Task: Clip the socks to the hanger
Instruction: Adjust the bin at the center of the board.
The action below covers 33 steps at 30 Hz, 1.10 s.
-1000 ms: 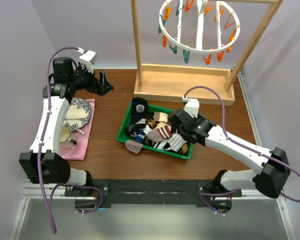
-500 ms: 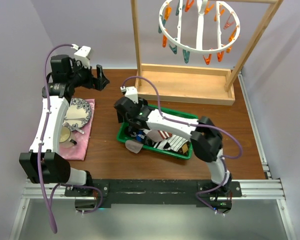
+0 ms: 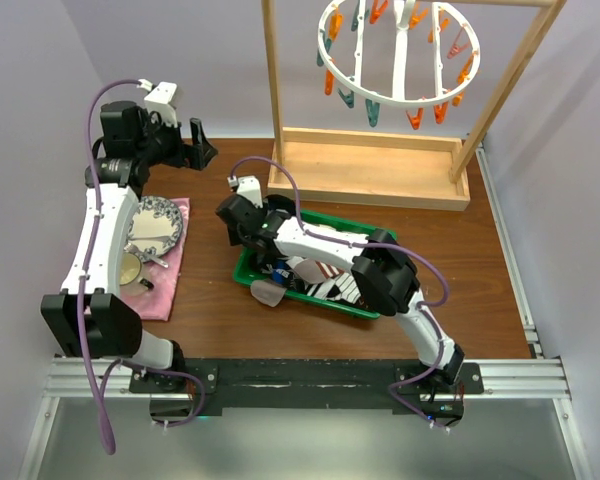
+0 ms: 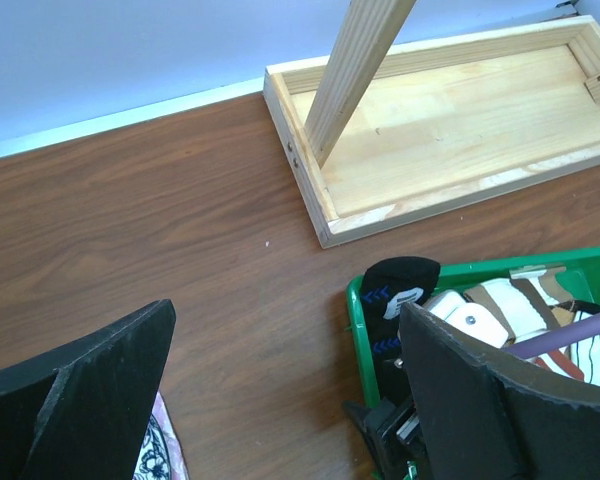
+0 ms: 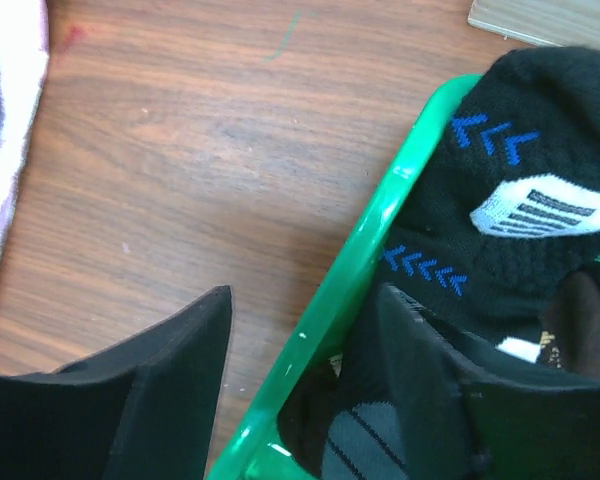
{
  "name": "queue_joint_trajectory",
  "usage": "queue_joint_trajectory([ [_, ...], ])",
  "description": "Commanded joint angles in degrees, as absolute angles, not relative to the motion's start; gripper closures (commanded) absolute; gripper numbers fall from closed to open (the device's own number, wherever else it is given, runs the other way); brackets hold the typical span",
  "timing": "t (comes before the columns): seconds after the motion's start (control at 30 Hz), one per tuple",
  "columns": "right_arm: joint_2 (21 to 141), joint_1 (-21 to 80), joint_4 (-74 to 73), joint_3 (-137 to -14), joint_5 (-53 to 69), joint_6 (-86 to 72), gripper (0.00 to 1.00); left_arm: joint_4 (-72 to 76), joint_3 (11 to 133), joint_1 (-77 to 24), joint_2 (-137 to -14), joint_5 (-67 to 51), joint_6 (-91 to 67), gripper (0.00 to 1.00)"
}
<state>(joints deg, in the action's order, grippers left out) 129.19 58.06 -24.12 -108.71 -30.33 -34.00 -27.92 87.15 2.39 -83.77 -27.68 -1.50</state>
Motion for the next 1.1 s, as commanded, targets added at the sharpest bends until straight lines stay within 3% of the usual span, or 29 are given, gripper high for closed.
queue_joint_trajectory([
  [0.0,129.9,58.3,-23.6,-109.2,-30.2,-32.7,0.49,-26.5,90.2,2.8,-84.5,-28.7,-2.5,0.00],
  [0.2,125.0,59.0,-22.0,-98.2,-30.0,-32.7,0.54,-26.1,90.4,2.8,-85.3,-30.1,-3.1,0.00],
  [0.3,121.2,60.2,-21.2,-92.4,-28.9,-33.0,0.63,-25.8,90.1,2.8,-85.3,-30.4,-3.0,0.00],
  [0.33,120.0,60.6,-20.9,-90.9,-28.8,-33.0,0.72,-25.8,90.1,2.8,-85.4,-30.4,-2.9,0.00],
  [0.4,117.1,61.9,-21.3,-87.6,-26.9,-33.2,0.80,-25.8,89.9,2.8,-85.5,-30.2,-2.9,0.00],
  [0.63,111.3,66.1,-21.5,-80.5,-25.1,-33.5,0.77,-24.7,89.3,2.7,-85.3,-29.9,-3.7,0.00],
  [0.77,112.7,66.3,-21.8,-82.3,-24.4,-35.1,0.85,-23.2,89.6,2.7,-86.4,-31.9,-5.9,0.00],
  [0.83,115.0,66.4,-23.2,-84.7,-24.5,-36.4,1.00,-23.3,90.3,2.7,-86.8,-33.0,-6.7,0.00],
  [1.07,123.1,66.7,-32.4,-97.7,-24.8,-43.0,1.00,-23.3,89.6,2.6,-86.2,-33.4,-5.5,0.00],
])
